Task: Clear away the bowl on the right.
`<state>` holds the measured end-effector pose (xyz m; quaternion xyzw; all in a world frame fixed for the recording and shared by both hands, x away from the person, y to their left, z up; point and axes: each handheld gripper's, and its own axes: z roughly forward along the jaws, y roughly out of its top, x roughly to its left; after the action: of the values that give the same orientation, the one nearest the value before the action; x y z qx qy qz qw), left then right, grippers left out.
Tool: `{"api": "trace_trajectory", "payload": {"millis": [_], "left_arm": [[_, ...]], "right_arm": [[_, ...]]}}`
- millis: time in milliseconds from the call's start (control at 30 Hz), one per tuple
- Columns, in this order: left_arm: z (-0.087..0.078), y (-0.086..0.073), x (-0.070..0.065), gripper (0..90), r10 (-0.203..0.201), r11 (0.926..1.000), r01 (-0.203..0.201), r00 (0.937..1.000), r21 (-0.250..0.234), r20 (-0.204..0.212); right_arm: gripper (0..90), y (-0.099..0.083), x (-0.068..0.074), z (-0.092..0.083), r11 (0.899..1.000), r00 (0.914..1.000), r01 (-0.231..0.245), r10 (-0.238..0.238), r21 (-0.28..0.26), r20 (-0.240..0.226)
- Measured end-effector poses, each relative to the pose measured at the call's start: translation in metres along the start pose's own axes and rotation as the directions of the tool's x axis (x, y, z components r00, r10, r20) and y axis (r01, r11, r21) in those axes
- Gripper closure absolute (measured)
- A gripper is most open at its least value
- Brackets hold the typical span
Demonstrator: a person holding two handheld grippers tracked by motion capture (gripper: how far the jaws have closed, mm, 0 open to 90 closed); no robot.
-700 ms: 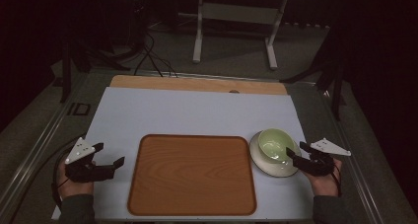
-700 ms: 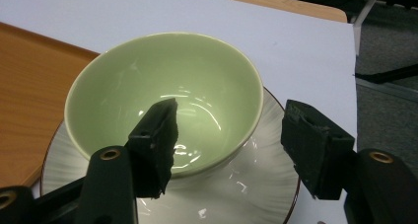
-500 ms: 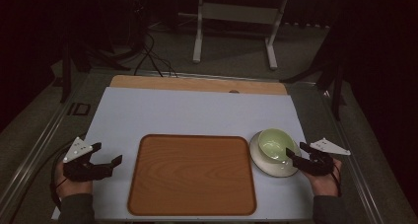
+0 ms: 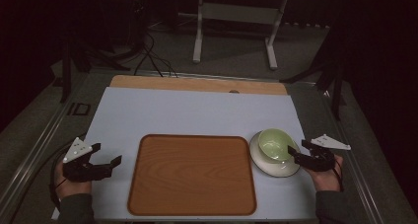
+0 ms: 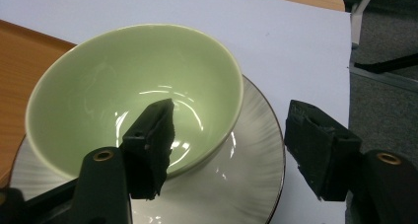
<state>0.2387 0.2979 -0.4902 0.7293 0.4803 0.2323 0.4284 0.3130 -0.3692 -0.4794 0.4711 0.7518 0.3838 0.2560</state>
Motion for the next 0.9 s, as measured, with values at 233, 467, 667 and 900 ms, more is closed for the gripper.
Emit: {"api": "trace_trajectory", "payload": {"millis": [233, 467, 667, 900], "left_arm": [[0.001, 0.0, -0.001, 10.9, 0.003, 1.0, -0.003, 1.0, 0.004, 0.004], [0.0, 0.0, 0.0, 10.9, 0.001, 1.0, -0.001, 1.0, 0.004, 0.001], [0.0, 0.0, -0.001, 10.9, 0.003, 1.0, -0.003, 1.0, 0.002, 0.001], [0.0, 0.0, 0.0, 11.1, 0.001, 1.0, -0.001, 1.0, -0.002, -0.002]], "right_arm": [[35.1, 0.008, -0.004, 0.002, 1.0, 0.9998, 0.017, -0.017, 0.011, -0.013], [36.4, 0.019, -0.009, 0.013, 0.997, 0.9982, 0.057, -0.055, 0.056, -0.023], [38.9, 0.026, -0.009, 0.024, 0.993, 0.9959, 0.084, -0.081, 0.082, -0.039], [48.9, 0.03, -0.011, 0.035, 0.989, 0.9933, 0.102, -0.096, 0.107, -0.064]]}}
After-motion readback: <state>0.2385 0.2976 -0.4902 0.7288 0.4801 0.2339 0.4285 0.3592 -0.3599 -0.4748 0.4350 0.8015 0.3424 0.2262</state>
